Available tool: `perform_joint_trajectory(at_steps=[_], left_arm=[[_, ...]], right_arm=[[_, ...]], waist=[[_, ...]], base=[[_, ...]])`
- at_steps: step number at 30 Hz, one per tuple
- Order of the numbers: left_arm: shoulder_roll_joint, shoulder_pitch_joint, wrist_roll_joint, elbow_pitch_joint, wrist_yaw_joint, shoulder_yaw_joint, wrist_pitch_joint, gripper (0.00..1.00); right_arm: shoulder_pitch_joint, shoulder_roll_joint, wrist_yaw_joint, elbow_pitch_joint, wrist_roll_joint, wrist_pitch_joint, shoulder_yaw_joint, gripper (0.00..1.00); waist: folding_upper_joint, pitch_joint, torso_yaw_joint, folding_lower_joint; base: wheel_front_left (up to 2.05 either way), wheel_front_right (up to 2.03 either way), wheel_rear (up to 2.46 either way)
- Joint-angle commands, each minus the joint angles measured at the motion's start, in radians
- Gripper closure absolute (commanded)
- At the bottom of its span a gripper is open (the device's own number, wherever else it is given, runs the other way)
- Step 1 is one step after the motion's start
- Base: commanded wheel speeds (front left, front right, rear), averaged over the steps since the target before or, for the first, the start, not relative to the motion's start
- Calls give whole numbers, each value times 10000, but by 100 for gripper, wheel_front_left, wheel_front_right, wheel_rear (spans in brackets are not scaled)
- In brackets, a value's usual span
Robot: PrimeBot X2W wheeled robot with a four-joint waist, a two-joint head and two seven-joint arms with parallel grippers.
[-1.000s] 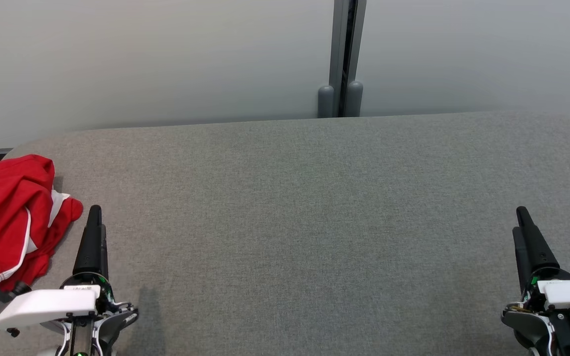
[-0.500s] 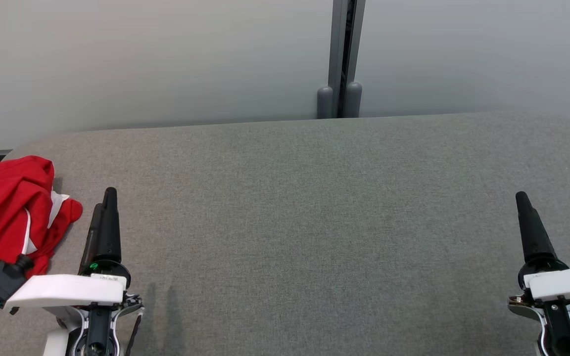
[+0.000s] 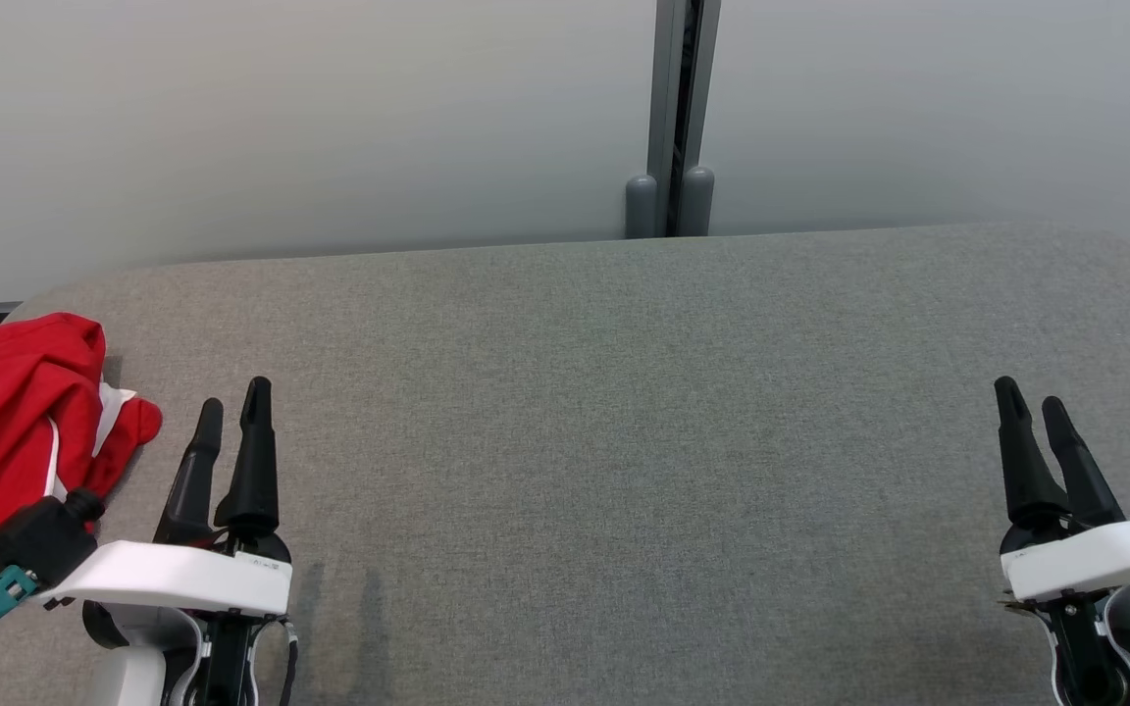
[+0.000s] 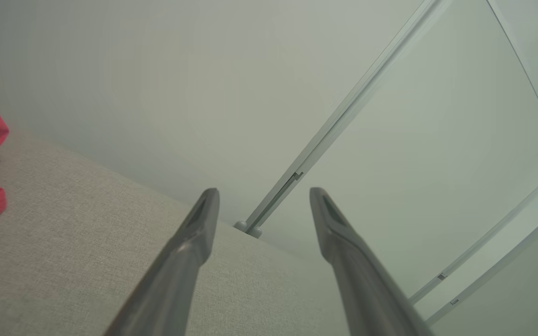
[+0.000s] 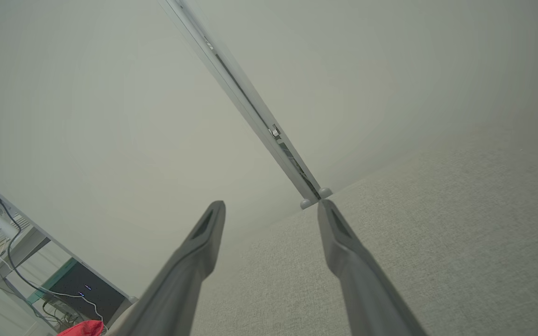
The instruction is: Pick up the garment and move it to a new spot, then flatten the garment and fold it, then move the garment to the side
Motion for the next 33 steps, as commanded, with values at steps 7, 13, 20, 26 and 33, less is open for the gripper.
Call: perform_joint_trajectory(at_steps=[7,13,20,26,33], left_arm=[[140,-318,1429,165,-64,-76,-296,0],[135,-250,2292,354,-70,-152,-458,0],[146,-193,3044,598,-77,-218,-614,0],[142,-196,3743,766,-80,-279,-766,0],[110,-236,4496,993,-28,-310,-927,0]], right_arm=[[-290,-193,50,235,-1456,-335,-8,0],[-315,-227,51,508,-2232,-509,36,0],[-308,-214,51,713,-2925,-666,98,0],[-305,-231,52,885,-3517,-819,117,0],[-340,-259,53,1076,-4175,-986,157,0]], waist=[[0,-25,-1,0],[0,-43,6,0],[0,-58,-5,0],[0,-52,-6,0],[0,-41,-13,0]], base=[[0,0,0],[0,0,0],[0,0,0],[0,0,0],[0,0,0]])
